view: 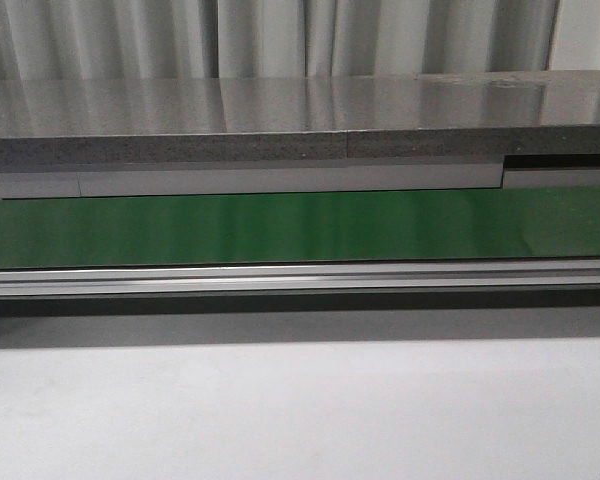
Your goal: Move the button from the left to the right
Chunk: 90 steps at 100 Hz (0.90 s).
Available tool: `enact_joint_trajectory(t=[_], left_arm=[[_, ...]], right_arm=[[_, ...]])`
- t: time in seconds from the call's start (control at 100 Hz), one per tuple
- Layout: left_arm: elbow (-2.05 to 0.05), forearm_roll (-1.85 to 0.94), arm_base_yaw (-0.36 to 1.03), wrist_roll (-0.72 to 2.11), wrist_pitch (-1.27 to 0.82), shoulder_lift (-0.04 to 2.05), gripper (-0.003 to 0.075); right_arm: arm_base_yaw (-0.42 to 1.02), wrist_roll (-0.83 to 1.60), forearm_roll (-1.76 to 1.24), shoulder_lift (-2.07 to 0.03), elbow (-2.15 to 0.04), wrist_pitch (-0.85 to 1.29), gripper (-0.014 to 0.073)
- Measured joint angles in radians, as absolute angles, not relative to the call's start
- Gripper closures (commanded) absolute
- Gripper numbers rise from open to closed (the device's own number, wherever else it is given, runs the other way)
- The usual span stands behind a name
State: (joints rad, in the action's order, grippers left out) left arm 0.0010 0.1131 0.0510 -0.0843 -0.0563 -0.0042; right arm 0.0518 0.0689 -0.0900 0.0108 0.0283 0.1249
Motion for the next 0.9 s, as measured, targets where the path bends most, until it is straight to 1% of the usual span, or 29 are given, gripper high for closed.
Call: enact_joint_trajectory(t=[0.7, 0.9], left_arm=[[0.001, 0.111, 0.051, -0.084, -0.059, -0.004, 0.074], [-0.039, 0.068, 0.051, -0.084, -0.182, -0.004, 0.074]], right_arm=[[0.052, 0.069, -0.09, 0.011, 0.028, 0.125, 0.0661], [0.052, 0.069, -0.09, 0.011, 0.028, 0.125, 0.0661]])
